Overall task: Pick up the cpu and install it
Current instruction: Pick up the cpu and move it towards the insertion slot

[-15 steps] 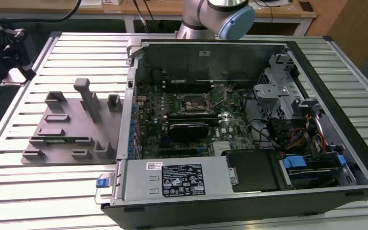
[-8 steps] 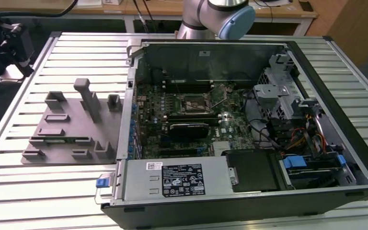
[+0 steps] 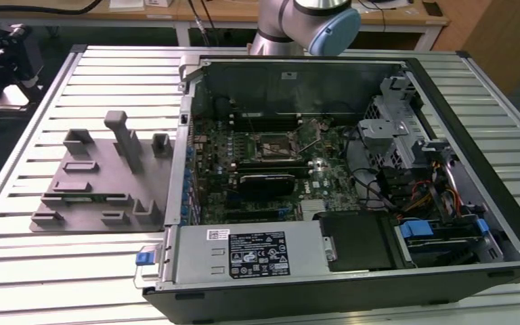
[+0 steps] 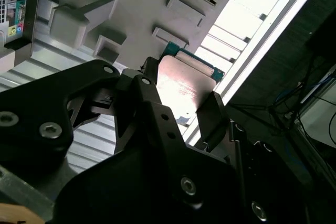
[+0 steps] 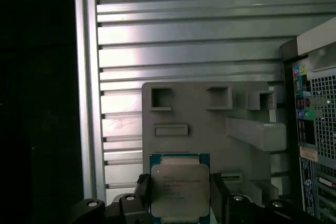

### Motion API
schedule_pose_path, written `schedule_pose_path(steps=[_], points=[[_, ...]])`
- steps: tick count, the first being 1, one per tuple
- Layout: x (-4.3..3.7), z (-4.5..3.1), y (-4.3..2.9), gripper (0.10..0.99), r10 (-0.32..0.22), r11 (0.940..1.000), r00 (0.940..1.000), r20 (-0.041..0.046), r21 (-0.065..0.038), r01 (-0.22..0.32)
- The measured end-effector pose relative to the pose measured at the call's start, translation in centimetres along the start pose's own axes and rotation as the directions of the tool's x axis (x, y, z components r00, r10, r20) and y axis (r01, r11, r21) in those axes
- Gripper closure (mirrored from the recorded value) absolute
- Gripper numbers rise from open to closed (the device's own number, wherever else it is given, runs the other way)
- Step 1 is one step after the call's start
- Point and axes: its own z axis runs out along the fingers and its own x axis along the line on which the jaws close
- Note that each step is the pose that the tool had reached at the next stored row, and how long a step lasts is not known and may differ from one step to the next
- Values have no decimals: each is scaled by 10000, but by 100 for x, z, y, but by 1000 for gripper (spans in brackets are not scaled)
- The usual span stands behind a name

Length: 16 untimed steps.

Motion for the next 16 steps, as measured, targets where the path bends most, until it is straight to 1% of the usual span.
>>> schedule_pose_path(steps=[16], points=[[-5, -190, 9, 545, 0, 10000, 10000, 1, 2, 0]])
